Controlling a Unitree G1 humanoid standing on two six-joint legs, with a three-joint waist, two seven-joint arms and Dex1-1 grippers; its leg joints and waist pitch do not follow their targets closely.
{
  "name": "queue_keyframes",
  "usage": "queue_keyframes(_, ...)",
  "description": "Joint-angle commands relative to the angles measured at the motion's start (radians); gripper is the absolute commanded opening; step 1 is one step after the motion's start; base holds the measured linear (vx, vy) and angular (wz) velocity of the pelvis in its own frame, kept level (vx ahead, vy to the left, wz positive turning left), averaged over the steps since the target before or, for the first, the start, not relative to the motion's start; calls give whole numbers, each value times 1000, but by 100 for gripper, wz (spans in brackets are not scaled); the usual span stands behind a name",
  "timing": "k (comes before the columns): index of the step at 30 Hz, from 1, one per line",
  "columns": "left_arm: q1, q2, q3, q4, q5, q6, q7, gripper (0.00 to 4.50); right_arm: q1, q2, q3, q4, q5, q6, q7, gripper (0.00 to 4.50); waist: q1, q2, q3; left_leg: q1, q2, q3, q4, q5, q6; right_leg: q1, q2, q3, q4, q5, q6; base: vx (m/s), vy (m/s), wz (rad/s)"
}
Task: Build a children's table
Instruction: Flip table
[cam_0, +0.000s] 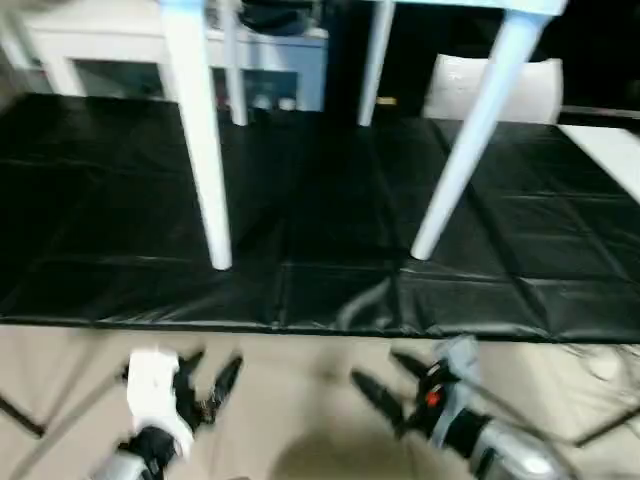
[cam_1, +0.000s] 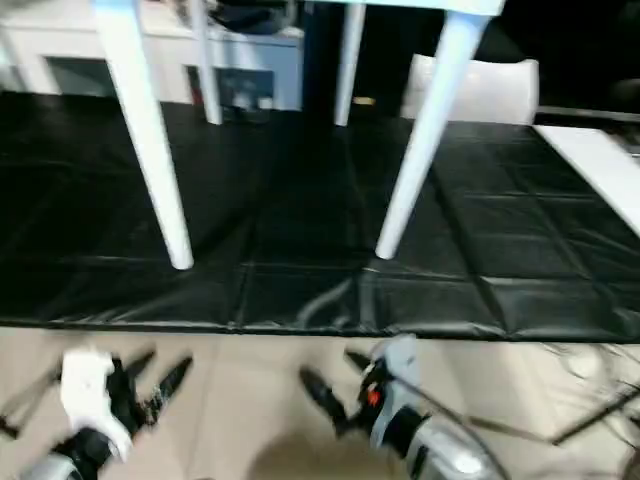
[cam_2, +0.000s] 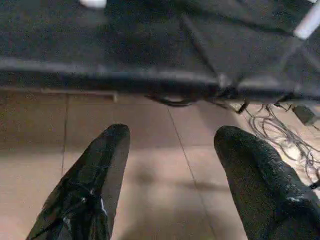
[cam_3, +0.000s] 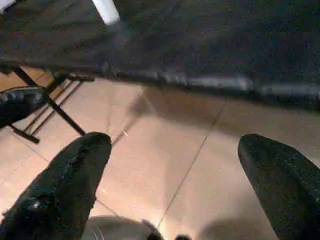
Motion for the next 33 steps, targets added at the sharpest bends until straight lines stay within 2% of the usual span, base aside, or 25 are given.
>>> queue_keyframes(1, 0, 11, -18, 59, 21, 16, 1, 345, -17, -4, 13, 81, -34, -23, 7, 450, -6, 7, -5, 15, 101, -87, -116, -552, -110, -28, -110, 67, -123, -601, -80, 0, 0, 0)
queue_keyframes(2, -5, 20, -29, 101, 41, 18, 5, 347, -26, 0, 23, 133, -48, -28, 6, 450, -11, 12, -4, 10, 103, -92, -122, -570, -120, -22, -108, 65, -121, -590, -80, 0, 0, 0)
queue_keyframes(4, -36, 18, -33, 207, 67, -10, 11, 368, -53, 18, 31, 242, -87, -51, -24, 450, -16, 8, -8, 8, 105, -93, -128, -580, -132, -18, -103, 63, -112, -524, -93, 0, 0, 0)
queue_keyframes(5, -48, 16, -34, 243, 77, -18, 17, 368, -62, 24, 31, 272, -97, -57, -36, 450, -19, -9, -9, 8, 105, -89, -128, -570, -127, -19, -103, 64, -116, -510, -96, 0, 0, 0)
queue_keyframes(6, -128, 7, -38, 426, 118, -77, 33, 380, -128, 68, 1, 461, -144, -113, -145, 450, -18, -3, -14, 14, 103, -85, -124, -543, -127, -25, -105, 69, -114, -466, -112, 0, 0, 0)
queue_keyframes(7, -128, 7, -38, 426, 118, -77, 33, 388, -128, 68, 1, 461, -144, -113, -145, 450, -22, 4, -17, 21, 100, -80, -121, -521, -134, -31, -106, 72, -109, -420, -139, 0, 0, 0)
queue_keyframes(8, -170, -2, -35, 502, 126, -80, 51, 395, -157, 90, -30, 541, -145, -140, -196, 450, -21, -5, -17, 17, 105, -81, -125, -512, -131, -23, -107, 71, -108, -395, -146, 0, 0, 0)
queue_keyframes(9, -227, -13, -30, 605, 128, -91, 63, 406, -194, 105, -56, 642, -152, -156, -261, 450, -22, -5, -15, 15, 108, -79, -127, -507, -135, -22, -108, 71, -104, -367, -159, 0, 0, 0)
queue_keyframes(12, -368, -33, -12, 871, 141, -121, 132, 426, -274, 133, -96, 857, -157, -169, -374, 450, -25, 0, -24, 16, 102, -70, -126, -447, -138, -21, -106, 71, -93, -268, -184, 0, 0, 0)
queue_keyframes(13, -398, -37, -6, 932, 144, -122, 153, 432, -301, 137, -91, 938, -163, -136, -397, 450, -23, 0, -30, 21, 102, -65, -124, -425, -133, -18, -107, 73, -90, -224, -198, 0, 0, 0)
queue_keyframes(14, -407, -38, -5, 950, 145, -122, 160, 442, -311, 139, -89, 965, -165, -123, -405, 450, -23, 1, -30, 15, 105, -65, -124, -403, -126, -13, -111, 74, -89, -200, -207, 0, 0, 0)
queue_keyframes(15, -422, -44, 6, 982, 139, -104, 173, 442, -322, 141, -87, 1023, -172, -106, -424, 450, -31, -5, -31, 3, 106, -67, -125, -372, -112, -2, -114, 73, -84, -194, -218, 0, 0, 0)
queue_keyframes(16, -431, -48, 15, 1000, 136, -91, 181, 442, -329, 143, -86, 1057, -177, -98, -435, 450, -27, -5, -39, 0, 110, -65, -121, -318, -96, 6, -119, 72, -80, -154, -227, 0, 0, 0)
queue_keyframes(17, -454, -48, 2, 1069, 168, -74, 203, 442, -336, 150, -91, 1126, -188, -96, -443, 450, -27, -14, -42, -2, 113, -61, -119, -265, -72, 7, -116, 72, -76, -100, -239, 80, -14, -10)
queue_keyframes(18, -458, -47, -8, 1092, 181, -68, 203, 442, -338, 153, -95, 1145, -185, -82, -438, 450, -27, -8, -43, 1, 111, -59, -118, -255, -66, 2, -114, 71, -73, -87, -247, 82, -23, -6)
queue_keyframes(19, -458, -45, -19, 1106, 192, -56, 196, 442, -338, 156, -103, 1154, -179, -74, -444, 450, -26, -17, -44, 0, 113, -56, -115, -228, -48, 6, -115, 72, -71, -52, -259, 82, -23, -6)
queue_keyframes(20, -466, -44, -25, 1134, 200, -57, 190, 442, -346, 161, -118, 1175, -176, -82, -454, 450, -23, -13, -43, -2, 116, -57, -118, -220, -44, 10, -118, 72, -68, -42, -261, 62, -25, -8)
queue_keyframes(21, -477, -45, -23, 1164, 200, -61, 192, 442, -357, 166, -129, 1198, -176, -94, -461, 450, -25, -15, -45, 1, 116, -54, -117, -216, -37, 7, -117, 72, -69, -38, -265, 59, -28, -4)
queue_keyframes(22, -493, -48, -11, 1205, 192, -65, 204, 442, -372, 171, -139, 1228, -178, -110, -464, 450, -20, -14, -46, 10, 114, -46, -110, -198, -26, 1, -118, 75, -68, 2, -286, 59, -28, -4)
queue_keyframes(23, -498, -49, -6, 1219, 188, -68, 209, 442, -377, 173, -146, 1238, -175, -116, -462, 450, -18, -15, -46, 8, 114, -46, -110, -178, -17, 5, -119, 76, -66, 29, -295, 56, -29, 2)
queue_keyframes(24, -500, -50, -3, 1229, 186, -73, 211, 442, -380, 176, -155, 1246, -169, -117, -460, 450, -13, -11, -46, 6, 117, -45, -109, -140, 3, 11, -121, 74, -60, 78, -306, 0, 0, 0)
queue_keyframes(25, -506, -52, -3, 1249, 186, -74, 205, 442, -387, 178, -162, 1263, -164, -116, -457, 450, -10, -13, -49, 9, 119, -42, -108, -131, 21, 12, -120, 72, -59, 101, -313, 0, 0, 0)
queue_keyframes(27, -520, -64, 9, 1294, 180, -88, 200, 442, -408, 175, -152, 1303, -180, -125, -444, 450, -5, -15, -51, 9, 118, -40, -107, -123, 36, 13, -120, 72, -56, 108, -320, 0, 0, 0)
queue_keyframes(29, -524, -67, 13, 1303, 181, -92, 200, 442, -412, 175, -151, 1311, -184, -128, -441, 450, 3, -15, -46, 10, 122, -38, -109, -149, 35, 10, -122, 73, -61, 63, -318, 0, 0, 0)
queue_keyframes(33, -524, -67, 13, 1303, 181, -92, 200, 442, -412, 175, -151, 1311, -184, -128, -441, 450, 6, -14, -37, 15, 126, -40, -120, -267, -16, 0, -120, 76, -75, -102, -290, 0, 0, 0)
